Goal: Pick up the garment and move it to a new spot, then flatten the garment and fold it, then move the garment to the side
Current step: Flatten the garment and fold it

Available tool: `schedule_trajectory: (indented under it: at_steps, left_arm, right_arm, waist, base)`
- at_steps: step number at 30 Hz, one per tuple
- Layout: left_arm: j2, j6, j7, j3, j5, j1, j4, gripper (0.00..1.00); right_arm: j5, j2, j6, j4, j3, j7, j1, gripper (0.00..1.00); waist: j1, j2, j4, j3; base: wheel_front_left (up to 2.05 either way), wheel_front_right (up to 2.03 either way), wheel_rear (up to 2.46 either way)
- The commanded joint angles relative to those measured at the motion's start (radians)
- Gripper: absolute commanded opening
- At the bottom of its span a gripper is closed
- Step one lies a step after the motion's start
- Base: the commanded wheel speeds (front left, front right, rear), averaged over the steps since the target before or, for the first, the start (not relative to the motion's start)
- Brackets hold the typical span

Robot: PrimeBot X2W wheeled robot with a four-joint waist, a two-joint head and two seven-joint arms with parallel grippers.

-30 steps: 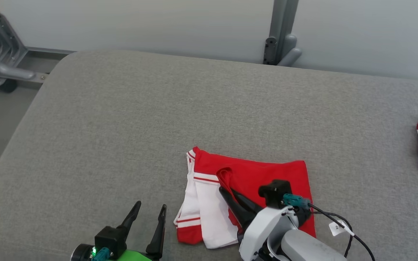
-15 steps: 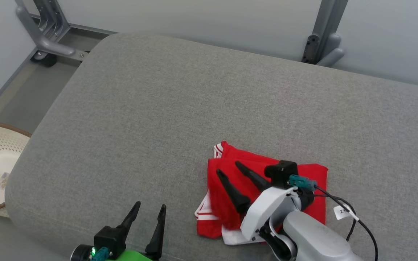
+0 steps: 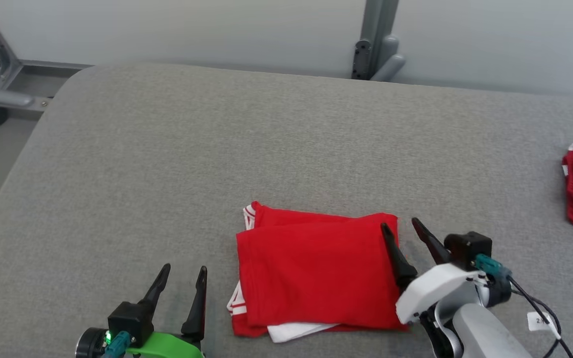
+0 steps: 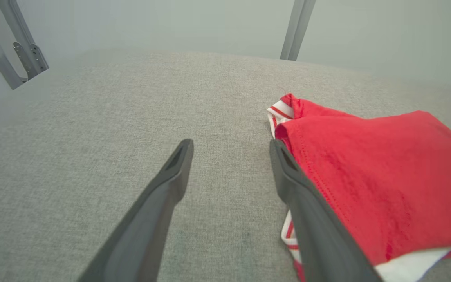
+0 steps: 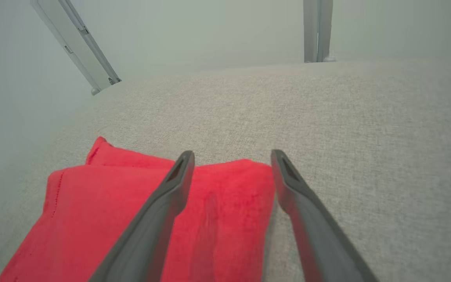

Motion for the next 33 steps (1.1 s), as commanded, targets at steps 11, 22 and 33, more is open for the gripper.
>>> schedule_trajectory:
  at_steps: [11,22,33]
  left_arm:
    - [-0.005,0.002,0.0,0.064,0.024,-0.014,-0.004,1.0]
    - [-0.007,0.002,0.0,0.145,0.051,0.025,0.0,1.0]
    - [-0.014,0.002,0.0,0.213,0.067,0.063,-0.002,1.0]
  right_arm:
    - [-0.095,-0.003,0.0,-0.05,-0.143,-0.002,0.115,1.0]
    - [-0.141,-0.003,0.0,-0.121,-0.203,-0.002,0.151,1.0]
    - [-0.131,-0.003,0.0,-0.16,-0.22,-0.002,0.184,1.0]
  waist:
    - [0.0,0.0012,-0.173,-0.003]
    - [0.0,0.0012,-0.214,-0.053]
    - [0.0,0.0012,-0.219,-0.085]
  base:
    - [0.0,0.0,0.0]
    - [0.0,0.0,0.0]
    - [0.0,0.0,0.0]
